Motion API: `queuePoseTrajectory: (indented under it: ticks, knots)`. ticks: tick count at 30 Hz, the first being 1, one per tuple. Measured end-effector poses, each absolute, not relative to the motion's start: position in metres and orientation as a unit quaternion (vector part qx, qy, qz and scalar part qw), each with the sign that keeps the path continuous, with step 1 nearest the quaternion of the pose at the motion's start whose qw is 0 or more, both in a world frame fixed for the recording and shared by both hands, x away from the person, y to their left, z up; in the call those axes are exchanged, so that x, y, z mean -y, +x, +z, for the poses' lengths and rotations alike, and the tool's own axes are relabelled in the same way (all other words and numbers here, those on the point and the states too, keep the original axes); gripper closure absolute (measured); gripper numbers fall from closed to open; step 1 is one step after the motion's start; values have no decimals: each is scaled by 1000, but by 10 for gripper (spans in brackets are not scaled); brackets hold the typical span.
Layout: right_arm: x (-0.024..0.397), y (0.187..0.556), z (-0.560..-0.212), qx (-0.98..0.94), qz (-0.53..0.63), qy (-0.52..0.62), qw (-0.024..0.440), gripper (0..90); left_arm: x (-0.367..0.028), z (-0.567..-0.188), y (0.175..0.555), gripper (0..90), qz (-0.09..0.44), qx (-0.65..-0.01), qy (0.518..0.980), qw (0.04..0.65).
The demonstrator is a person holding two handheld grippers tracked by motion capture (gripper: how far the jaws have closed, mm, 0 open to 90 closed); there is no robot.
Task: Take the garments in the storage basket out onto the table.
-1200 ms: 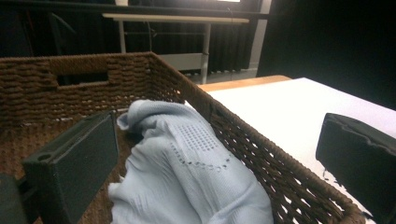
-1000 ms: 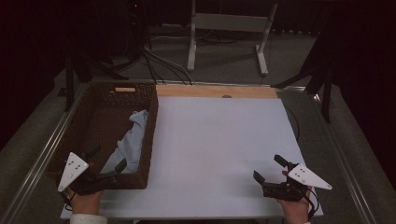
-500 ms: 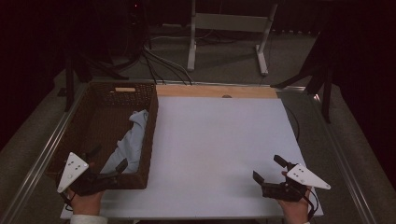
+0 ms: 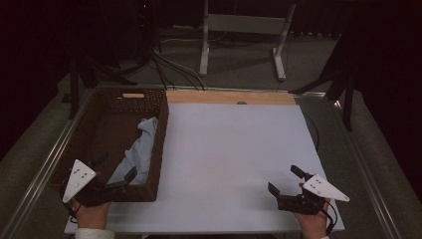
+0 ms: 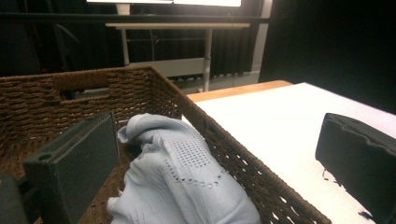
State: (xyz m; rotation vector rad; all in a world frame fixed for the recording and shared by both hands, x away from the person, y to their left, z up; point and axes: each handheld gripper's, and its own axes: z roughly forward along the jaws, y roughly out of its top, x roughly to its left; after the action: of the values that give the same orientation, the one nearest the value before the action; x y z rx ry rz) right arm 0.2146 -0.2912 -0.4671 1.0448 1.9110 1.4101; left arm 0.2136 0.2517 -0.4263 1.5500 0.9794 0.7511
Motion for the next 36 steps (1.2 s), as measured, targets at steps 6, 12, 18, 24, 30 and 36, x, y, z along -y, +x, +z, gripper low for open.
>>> queuePoseTrajectory:
  ticks: [6, 12, 18, 24, 30, 36]
  knots:
    - [292, 214, -467, -709, 525, 388, 269, 21, -249, -422, 217, 4, 311, -411, 660, 547]
    - [290, 214, -467, -709, 520, 389, 275, 0, -248, -417, 219, 4, 309, -413, 660, 546]
    - [290, 214, -467, -708, 520, 389, 276, 0, -251, -415, 220, 3, 307, -415, 656, 551]
    - [290, 214, -467, -708, 521, 389, 276, 0, -250, -412, 224, 3, 301, -414, 664, 546]
    - [290, 214, -467, -708, 520, 390, 275, 0, -250, -410, 228, 3, 298, -411, 671, 541]
    - [290, 214, -467, -708, 520, 390, 275, 0, -250, -409, 232, 3, 289, -409, 678, 538]
